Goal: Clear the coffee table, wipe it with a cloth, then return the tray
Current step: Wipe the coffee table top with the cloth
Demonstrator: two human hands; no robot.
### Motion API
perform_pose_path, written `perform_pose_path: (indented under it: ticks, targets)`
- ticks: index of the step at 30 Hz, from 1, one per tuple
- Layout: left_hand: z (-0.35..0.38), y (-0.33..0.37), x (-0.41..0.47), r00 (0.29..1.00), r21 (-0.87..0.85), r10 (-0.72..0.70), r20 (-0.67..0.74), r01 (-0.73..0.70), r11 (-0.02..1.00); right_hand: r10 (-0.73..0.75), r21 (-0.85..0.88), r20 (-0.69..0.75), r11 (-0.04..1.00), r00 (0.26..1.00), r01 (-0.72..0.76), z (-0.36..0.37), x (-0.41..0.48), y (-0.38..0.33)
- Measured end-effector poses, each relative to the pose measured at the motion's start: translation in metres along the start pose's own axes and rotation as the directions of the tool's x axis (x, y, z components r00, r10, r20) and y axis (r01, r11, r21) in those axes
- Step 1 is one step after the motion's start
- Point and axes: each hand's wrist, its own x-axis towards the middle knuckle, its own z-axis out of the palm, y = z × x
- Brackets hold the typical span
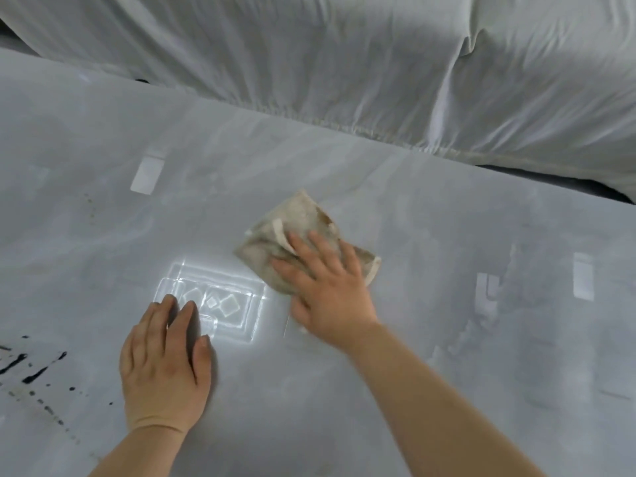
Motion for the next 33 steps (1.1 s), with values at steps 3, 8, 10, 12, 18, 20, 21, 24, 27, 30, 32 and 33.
perform_pose_path:
  ticks: [3, 8, 10, 12, 18, 20, 21, 24, 27, 30, 32, 33]
  targets:
    - [-0.001, 0.001, 0.000, 1.000, -0.005, -0.017, 0.008, 0.017, 1.000, 0.347, 0.057, 0.020, 0.936, 0.938, -0.347, -0.015, -0.006, 0.086]
    - [-0.002, 0.002, 0.001, 1.000, -0.015, -0.009, 0.014, 0.009, 1.000, 0.812, 0.153, -0.032, 0.581, 0.583, -0.800, -0.030, 0.005, 0.139]
    - [-0.001, 0.001, 0.001, 1.000, -0.005, 0.000, 0.017, 0.000, 1.000, 0.864, 0.164, 0.012, 0.495, 0.503, -0.853, -0.025, 0.036, 0.124]
    - [-0.002, 0.000, 0.002, 1.000, -0.005, 0.008, 0.013, -0.008, 1.000, 0.802, 0.137, 0.029, 0.588, 0.596, -0.798, -0.015, 0.068, 0.093]
    - [-0.002, -0.002, 0.001, 1.000, 0.000, 0.029, -0.005, -0.029, 1.000, 0.129, 0.170, 0.063, 0.976, 0.990, -0.138, 0.007, 0.085, 0.002]
    - [-0.002, -0.001, 0.002, 0.999, -0.006, 0.032, -0.004, -0.032, 0.999, 0.196, 0.103, 0.043, 0.974, 0.980, -0.200, -0.003, 0.081, 0.045]
    - [-0.002, -0.001, 0.002, 1.000, -0.006, 0.031, -0.003, -0.031, 1.000, 0.320, 0.077, 0.018, 0.944, 0.947, -0.320, -0.010, 0.075, 0.073]
    - [-0.002, -0.002, 0.003, 1.000, 0.000, 0.025, 0.012, -0.025, 1.000, 0.723, 0.123, -0.023, 0.687, 0.690, -0.716, -0.029, 0.055, 0.131]
    - [-0.001, -0.002, 0.003, 0.999, 0.021, 0.027, 0.034, -0.028, 0.999, 0.819, 0.163, -0.001, 0.566, 0.574, -0.808, -0.019, 0.070, 0.110]
    - [-0.002, -0.002, 0.004, 0.998, 0.038, 0.048, 0.027, -0.049, 0.998, 0.505, 0.165, 0.009, 0.851, 0.863, -0.499, 0.002, 0.085, 0.043]
    - [-0.002, -0.002, 0.004, 0.998, 0.052, 0.054, 0.017, -0.055, 0.997, 0.203, 0.174, 0.036, 0.963, 0.978, -0.206, 0.011, 0.071, 0.008]
    - [-0.002, -0.001, 0.003, 0.998, 0.051, 0.053, 0.016, -0.054, 0.997, 0.119, 0.160, 0.052, 0.979, 0.991, -0.126, 0.010, 0.062, 0.005]
